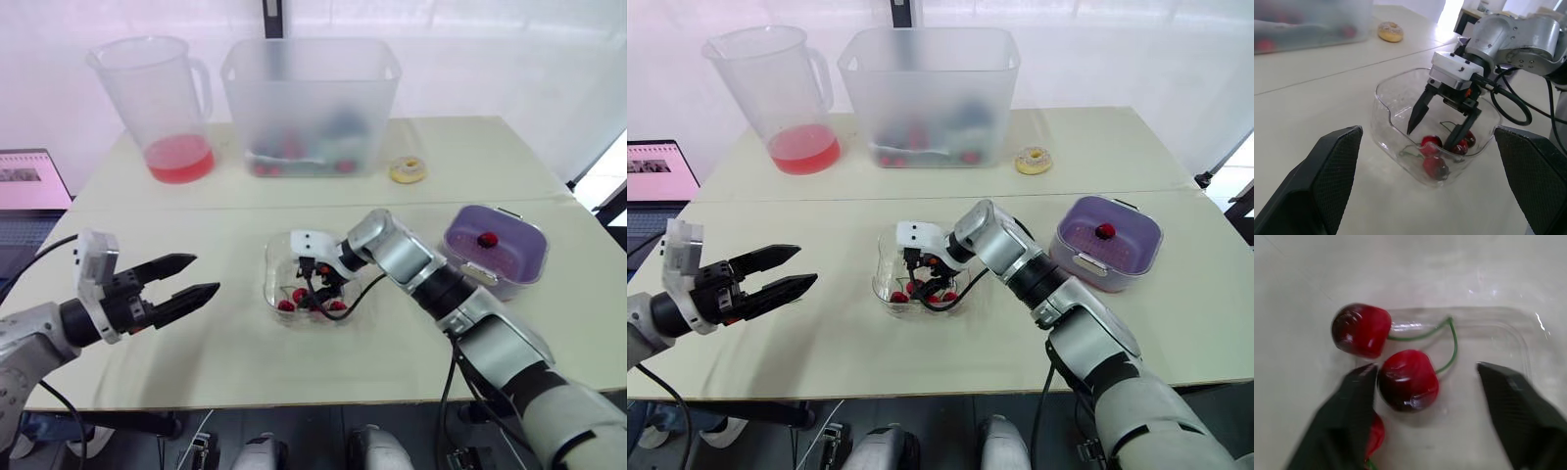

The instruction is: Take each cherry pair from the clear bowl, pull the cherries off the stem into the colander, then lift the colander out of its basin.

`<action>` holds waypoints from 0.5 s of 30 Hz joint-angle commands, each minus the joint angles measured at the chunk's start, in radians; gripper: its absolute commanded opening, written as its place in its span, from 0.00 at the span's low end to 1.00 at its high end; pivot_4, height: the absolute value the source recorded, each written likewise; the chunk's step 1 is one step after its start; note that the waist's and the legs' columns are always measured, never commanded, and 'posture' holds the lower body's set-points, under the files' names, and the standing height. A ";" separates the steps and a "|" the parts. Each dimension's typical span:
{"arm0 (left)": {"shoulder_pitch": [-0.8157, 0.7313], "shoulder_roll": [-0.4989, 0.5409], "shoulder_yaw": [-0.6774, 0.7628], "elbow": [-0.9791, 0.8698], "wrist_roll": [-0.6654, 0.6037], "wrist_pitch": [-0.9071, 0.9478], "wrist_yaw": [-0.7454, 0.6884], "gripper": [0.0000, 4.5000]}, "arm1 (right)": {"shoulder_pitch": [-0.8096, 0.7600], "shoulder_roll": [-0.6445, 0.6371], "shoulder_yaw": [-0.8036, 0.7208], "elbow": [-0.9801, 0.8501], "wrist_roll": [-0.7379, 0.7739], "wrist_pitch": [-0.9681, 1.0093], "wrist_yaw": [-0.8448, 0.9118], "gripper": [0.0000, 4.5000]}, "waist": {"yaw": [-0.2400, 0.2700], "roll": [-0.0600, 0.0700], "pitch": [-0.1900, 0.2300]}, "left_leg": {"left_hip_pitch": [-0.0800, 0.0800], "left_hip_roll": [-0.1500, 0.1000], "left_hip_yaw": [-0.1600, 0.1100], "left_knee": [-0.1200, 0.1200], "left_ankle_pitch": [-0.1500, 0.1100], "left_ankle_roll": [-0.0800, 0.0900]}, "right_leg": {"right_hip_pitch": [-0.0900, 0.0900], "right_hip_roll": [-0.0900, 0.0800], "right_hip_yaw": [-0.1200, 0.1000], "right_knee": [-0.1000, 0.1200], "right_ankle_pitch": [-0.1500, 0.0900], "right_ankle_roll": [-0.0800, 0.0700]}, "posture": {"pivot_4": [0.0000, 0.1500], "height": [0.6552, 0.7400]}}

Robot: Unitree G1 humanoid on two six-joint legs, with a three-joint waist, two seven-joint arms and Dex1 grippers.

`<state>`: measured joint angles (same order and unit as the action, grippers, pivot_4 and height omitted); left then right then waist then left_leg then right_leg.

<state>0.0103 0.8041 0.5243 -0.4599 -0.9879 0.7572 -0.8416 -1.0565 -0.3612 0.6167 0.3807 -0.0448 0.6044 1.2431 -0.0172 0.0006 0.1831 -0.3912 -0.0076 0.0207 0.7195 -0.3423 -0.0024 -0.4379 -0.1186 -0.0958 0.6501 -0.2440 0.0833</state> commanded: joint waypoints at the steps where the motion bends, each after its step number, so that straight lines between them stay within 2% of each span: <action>1: -0.021 0.016 -0.001 -0.006 0.010 -0.019 0.006 1.00 | 0.000 0.013 -0.002 -0.003 -0.022 -0.009 -0.007 0.36 | -0.001 0.000 0.000 | 0.000 0.000 0.000 0.000 0.000 0.000 | 0.000 0.000 0.000 0.000 0.000 0.000 | 1.00 0.39; 10: -0.032 0.005 -0.018 -0.003 0.018 -0.022 0.019 1.00 | -0.013 0.015 -0.010 -0.014 -0.040 -0.017 -0.006 0.36 | -0.001 0.000 0.000 | 0.000 0.000 0.000 0.000 0.000 0.000 | 0.000 0.000 0.000 0.000 0.000 0.000 | 1.00 0.39; 15: -0.062 0.003 -0.030 0.032 -0.005 0.013 0.048 1.00 | -0.035 -0.020 -0.056 -0.093 -0.012 0.007 0.024 0.36 | 0.000 0.000 0.000 | 0.000 0.000 0.000 0.000 0.000 0.000 | 0.000 0.000 0.000 0.000 0.000 0.000 | 1.00 0.39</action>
<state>-0.0411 0.8032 0.4905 -0.4296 -0.9730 0.7623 -0.8017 -1.0580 -0.3678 0.6089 0.3423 -0.0708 0.6060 1.2528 -0.0168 0.0007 0.1832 -0.3912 -0.0076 0.0206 0.7195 -0.3423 -0.0024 -0.4379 -0.1186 -0.0959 0.6501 -0.2440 0.0833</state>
